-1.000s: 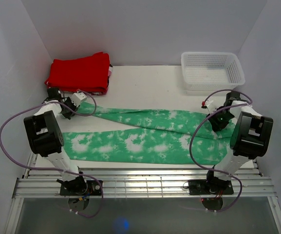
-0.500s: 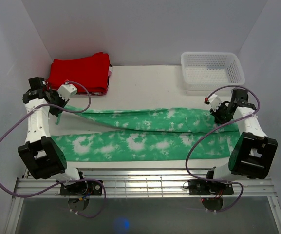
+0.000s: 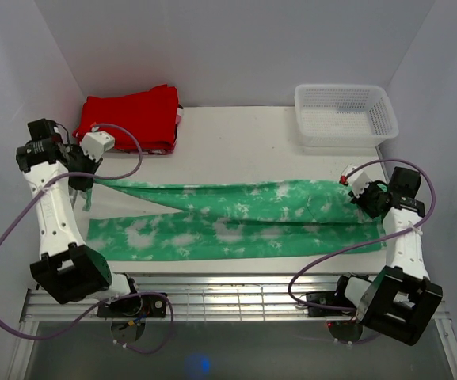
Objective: Fold and stack the trousers
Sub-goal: Flatten the trousers out
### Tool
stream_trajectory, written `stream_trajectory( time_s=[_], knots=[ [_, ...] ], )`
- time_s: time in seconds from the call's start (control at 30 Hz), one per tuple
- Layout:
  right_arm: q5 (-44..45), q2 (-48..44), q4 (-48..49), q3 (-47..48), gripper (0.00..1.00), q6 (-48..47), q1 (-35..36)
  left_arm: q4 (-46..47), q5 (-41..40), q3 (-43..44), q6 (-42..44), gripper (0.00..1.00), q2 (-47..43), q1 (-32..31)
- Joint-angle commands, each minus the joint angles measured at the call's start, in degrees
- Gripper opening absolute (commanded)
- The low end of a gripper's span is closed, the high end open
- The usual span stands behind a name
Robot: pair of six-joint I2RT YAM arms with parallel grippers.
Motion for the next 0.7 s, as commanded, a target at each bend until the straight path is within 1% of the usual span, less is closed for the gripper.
stream_trajectory(
  time_s=[0.0,0.03,0.07,0.1,0.13,0.17,0.2,0.23,0.27,0.3,0.33,0.37,0.4,0.43,0.47,0.5,0.57,0.6,0.63,0.67],
  knots=[
    [0.43,2.49,9.71,-1.00,0.08,1.03,-0.63,-0.95,1.25,6.08,-5.04,0.00,9.20,0.33],
    [0.34,3.91,10.77,-0.48,0.08,2.27,-0.45,-1.74,1.43,8.27,-6.02,0.00,16.01,-0.28],
    [0.34,7.49,12.17,1.44,0.08,3.50,-0.28,-2.79,1.52,13.60,-7.07,0.00,20.00,-0.72],
    [0.69,9.61,12.88,2.94,0.08,6.38,0.07,-5.07,1.70,16.87,-9.43,0.00,24.30,-1.51],
    [1.04,11.72,13.50,4.52,0.08,7.72,0.86,-5.35,1.26,20.30,-11.37,0.00,28.87,-2.04],
    [1.83,14.09,13.85,8.19,0.08,8.95,1.39,-5.35,0.74,26.86,-12.26,0.00,37.01,-2.74],
    [2.36,18.55,14.81,9.97,0.08,10.44,1.91,-5.27,0.64,31.28,-12.87,0.02,41.26,-3.79],
    [2.62,20.77,15.00,11.90,0.08,13.15,2.88,-5.26,1.51,36.54,-14.97,0.14,45.57,-4.15],
    [3.67,22.97,15.35,13.75,0.08,14.49,3.41,-5.26,1.96,42.60,-16.29,0.27,54.14,-4.50],
    [4.64,26.99,16.04,16.90,0.09,15.72,4.11,-5.26,2.13,53.36,-17.09,0.40,57.79,-5.29],
    [7.00,28.78,16.14,18.32,0.17,17.38,5.25,-5.00,1.88,57.47,-17.62,0.51,60.53,-5.64],
    [8.41,31.93,16.31,20.77,0.33,18.10,5.61,-4.04,1.26,59.77,-18.58,0.86,62.38,-5.91],
    [9.30,32.83,16.49,21.49,0.42,18.71,5.96,-0.21,1.69,58.58,-19.38,0.93,61.27,-5.65],
    [10.78,33.62,16.93,22.11,0.53,20.02,6.14,2.79,2.31,55.09,-21.56,0.98,59.08,-5.30],
    [11.15,33.98,17.37,22.46,0.54,20.73,6.14,10.91,3.53,50.35,-22.71,0.98,55.93,-4.77],
    [11.67,33.89,17.81,22.21,0.54,21.17,6.23,15.52,4.50,38.47,-23.59,0.98,48.07,-3.72],
    [12.21,32.93,17.64,21.50,0.57,21.35,6.23,23.26,5.82,26.89,-24.31,0.98,40.20,-3.01],
    [12.21,32.40,17.55,20.54,0.57,21.35,6.23,28.26,5.92,21.88,-23.61,0.98,33.73,-2.58],
    [12.38,31.79,17.29,19.92,0.66,21.27,6.23,30.31,5.83,13.48,-22.91,0.98,31.31,-2.40],
    [12.29,30.39,16.85,19.57,0.70,21.09,6.23,32.07,6.52,10.43,-21.16,0.98,29.20,-1.70]
  ],
)
